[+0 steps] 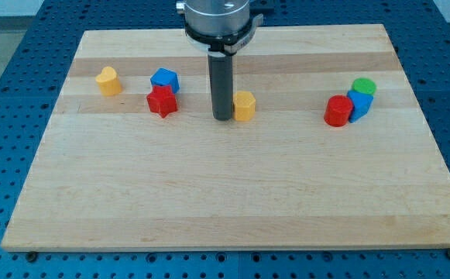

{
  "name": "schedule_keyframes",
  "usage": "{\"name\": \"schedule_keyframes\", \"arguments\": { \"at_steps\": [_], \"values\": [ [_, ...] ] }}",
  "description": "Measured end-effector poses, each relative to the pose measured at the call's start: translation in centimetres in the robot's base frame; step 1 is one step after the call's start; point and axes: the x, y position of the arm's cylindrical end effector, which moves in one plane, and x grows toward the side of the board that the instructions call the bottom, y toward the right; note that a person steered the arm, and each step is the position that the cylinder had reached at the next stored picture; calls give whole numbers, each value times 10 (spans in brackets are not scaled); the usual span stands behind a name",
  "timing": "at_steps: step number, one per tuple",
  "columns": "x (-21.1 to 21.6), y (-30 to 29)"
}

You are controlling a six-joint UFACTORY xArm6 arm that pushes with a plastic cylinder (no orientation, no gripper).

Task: Push the yellow hexagon to the red circle

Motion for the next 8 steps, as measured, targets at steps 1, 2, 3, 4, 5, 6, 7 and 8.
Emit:
{"name": "schedule_keyframes", "arguments": {
  "at_steps": [1,2,3,4,5,6,7,8],
  "values": [
    [-17,9],
    [-25,36],
    [-36,60],
    [-36,80],
    [-36,94],
    [-36,106],
    [-36,119],
    [-29,128]
  ]
}}
